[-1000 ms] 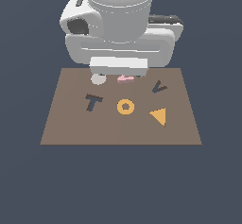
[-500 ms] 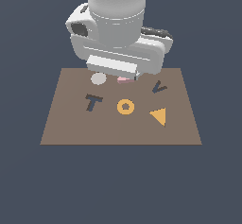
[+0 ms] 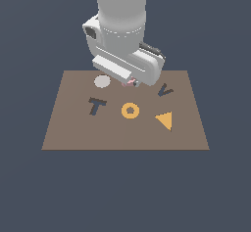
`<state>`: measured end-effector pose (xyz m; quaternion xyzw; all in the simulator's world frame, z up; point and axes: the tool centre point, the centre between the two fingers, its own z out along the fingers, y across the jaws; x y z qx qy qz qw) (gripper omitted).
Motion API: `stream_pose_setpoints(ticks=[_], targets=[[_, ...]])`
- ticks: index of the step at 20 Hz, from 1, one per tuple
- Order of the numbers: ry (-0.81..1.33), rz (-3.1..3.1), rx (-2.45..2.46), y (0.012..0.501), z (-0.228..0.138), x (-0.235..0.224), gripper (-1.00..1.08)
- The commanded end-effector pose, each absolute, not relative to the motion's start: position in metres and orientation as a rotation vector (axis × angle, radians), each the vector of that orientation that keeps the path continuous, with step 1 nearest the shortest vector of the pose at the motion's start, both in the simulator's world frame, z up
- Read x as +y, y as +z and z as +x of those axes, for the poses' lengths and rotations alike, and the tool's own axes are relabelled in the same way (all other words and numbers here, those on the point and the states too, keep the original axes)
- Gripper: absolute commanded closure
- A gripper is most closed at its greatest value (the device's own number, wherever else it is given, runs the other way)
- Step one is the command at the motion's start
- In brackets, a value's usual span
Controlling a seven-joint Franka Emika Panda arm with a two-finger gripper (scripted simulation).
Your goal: Insert a designated object into the corresponding slot on a board.
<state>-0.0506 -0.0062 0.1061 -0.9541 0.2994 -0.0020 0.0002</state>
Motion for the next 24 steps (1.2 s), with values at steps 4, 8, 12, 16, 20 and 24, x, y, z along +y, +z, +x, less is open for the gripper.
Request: stream_pose_setpoints(ticks=[4,8,12,16,20,24], targets=[[-0.005,-2.896,1.218,0.086,-0.066,-0.002,-0.92],[-0.004,-2.826,1.374,0.074,-0.075,0.002,-0.92],[-0.003,-2.764,1.497,0.064,-0.081,0.007,-0.92],[-0.002,-2.712,1.587,0.056,-0.086,0.011,-0.92],[-0.001,-2.676,1.647,0.051,-0.089,0.013,-0.92],[0.000,-2.658,1.676,0.049,-0.090,0.015,-0.92]])
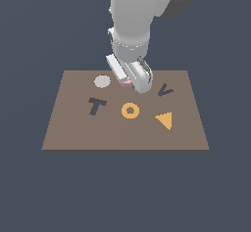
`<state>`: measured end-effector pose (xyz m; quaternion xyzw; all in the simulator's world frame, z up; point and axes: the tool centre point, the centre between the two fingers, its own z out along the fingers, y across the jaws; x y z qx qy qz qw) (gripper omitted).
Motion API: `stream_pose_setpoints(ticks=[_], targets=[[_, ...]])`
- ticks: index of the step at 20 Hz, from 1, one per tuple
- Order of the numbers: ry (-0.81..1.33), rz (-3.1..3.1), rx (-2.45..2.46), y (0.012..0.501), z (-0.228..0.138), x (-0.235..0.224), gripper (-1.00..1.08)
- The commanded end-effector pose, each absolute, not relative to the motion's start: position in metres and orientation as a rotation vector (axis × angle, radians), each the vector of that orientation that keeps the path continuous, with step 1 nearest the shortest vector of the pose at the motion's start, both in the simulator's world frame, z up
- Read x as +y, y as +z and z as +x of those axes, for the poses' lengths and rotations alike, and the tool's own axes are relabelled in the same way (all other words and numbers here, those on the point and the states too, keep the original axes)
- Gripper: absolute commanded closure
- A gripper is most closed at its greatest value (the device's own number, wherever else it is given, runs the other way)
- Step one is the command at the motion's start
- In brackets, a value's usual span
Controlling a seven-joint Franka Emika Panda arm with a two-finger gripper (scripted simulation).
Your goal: Insert a designated object into the corresponding slot on a board.
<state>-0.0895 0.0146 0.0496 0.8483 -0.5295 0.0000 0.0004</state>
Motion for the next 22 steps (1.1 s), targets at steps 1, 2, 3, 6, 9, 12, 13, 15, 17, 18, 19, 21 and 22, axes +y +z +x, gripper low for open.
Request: stream_pose_setpoints(ticks=[1,2,3,6,9,12,13,15,17,18,19,21,22], targets=[[0.000,2.656,-1.678,0.049,-0.090,0.015,-0.92],[0.000,2.655,-1.678,0.049,-0.090,0.015,-0.92],[0.000,2.656,-1.677,0.049,-0.090,0.015,-0.92],[0.000,2.665,-1.664,0.050,-0.089,0.015,-0.92],[0.000,2.665,-1.664,0.050,-0.089,0.015,-0.92],[0.000,2.665,-1.664,0.047,-0.089,0.015,-0.92],[0.000,2.665,-1.663,0.045,-0.089,0.015,-0.92],[0.000,2.666,-1.662,0.038,-0.089,0.015,-0.92],[0.000,2.666,-1.661,0.033,-0.089,0.015,-0.92],[0.000,2.666,-1.661,0.031,-0.089,0.015,-0.92],[0.000,2.666,-1.661,0.030,-0.089,0.015,-0.92],[0.000,2.666,-1.661,0.030,-0.089,0.015,1.08],[0.000,2.666,-1.661,0.030,-0.089,0.015,1.08]])
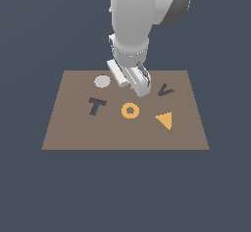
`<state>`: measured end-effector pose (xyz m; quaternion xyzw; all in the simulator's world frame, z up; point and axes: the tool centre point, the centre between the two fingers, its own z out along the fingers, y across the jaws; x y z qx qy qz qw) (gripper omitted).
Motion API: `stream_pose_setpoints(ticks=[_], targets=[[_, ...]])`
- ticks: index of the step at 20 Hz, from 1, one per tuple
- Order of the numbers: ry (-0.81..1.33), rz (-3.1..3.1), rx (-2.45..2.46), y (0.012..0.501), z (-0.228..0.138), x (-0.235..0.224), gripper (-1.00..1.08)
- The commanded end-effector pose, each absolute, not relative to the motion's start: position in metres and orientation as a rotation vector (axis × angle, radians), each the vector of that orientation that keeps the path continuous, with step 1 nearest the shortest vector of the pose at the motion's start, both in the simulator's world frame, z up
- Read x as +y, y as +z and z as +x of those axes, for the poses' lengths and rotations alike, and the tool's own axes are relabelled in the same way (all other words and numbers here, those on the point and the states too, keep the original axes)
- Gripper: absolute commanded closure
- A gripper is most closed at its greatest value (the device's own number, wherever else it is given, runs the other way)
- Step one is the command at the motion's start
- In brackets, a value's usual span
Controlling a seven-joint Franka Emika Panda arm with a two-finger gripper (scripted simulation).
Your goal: Insert a designated object into the corresponding slot on a board.
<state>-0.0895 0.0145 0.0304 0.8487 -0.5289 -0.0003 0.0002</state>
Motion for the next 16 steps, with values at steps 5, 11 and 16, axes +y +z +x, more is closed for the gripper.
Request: stream_pose_setpoints(ticks=[5,11,16], targets=[[0.000,2.666,-1.661,0.0299,-0.0893,0.0146,1.08],[0.000,2.667,-1.661,0.0319,-0.0890,0.0148,1.08],[0.000,2.668,-1.659,0.0337,-0.0888,0.0152,1.08]])
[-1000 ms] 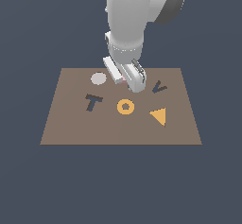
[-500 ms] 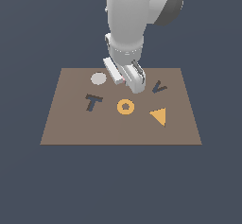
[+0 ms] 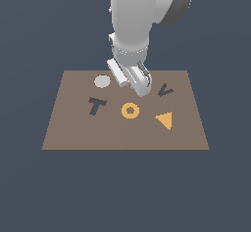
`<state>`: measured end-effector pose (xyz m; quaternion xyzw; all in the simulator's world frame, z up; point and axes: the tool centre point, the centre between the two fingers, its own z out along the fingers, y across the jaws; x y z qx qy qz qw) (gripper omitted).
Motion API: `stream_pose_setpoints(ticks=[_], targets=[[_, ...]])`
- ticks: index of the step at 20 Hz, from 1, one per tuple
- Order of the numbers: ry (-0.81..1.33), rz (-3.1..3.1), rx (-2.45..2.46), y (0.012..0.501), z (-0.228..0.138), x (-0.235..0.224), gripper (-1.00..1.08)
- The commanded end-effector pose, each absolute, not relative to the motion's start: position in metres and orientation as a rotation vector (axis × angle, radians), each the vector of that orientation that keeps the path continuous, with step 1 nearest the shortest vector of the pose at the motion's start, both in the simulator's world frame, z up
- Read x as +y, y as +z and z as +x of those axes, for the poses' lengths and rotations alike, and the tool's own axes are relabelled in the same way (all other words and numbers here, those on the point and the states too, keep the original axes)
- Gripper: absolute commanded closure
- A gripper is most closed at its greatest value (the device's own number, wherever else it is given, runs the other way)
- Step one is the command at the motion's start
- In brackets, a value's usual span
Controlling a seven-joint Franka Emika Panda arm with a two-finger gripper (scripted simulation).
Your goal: Insert a designated object into the corresponding slot on a board.
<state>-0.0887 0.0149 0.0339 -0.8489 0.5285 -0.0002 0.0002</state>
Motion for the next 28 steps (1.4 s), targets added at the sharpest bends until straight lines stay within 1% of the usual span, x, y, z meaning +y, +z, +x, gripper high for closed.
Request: stream_pose_setpoints(ticks=[1,6,13,17,21,28], targets=[[0.000,-2.670,1.656,0.034,-0.088,0.017,1.08],[0.000,-2.704,1.600,0.035,-0.080,0.038,1.08],[0.001,-2.796,1.434,0.039,-0.061,0.102,1.08],[0.002,-2.830,1.365,0.040,-0.055,0.128,1.08],[0.002,-2.844,1.335,0.040,-0.053,0.140,1.08],[0.001,-2.844,1.335,0.033,-0.054,0.140,1.08]])
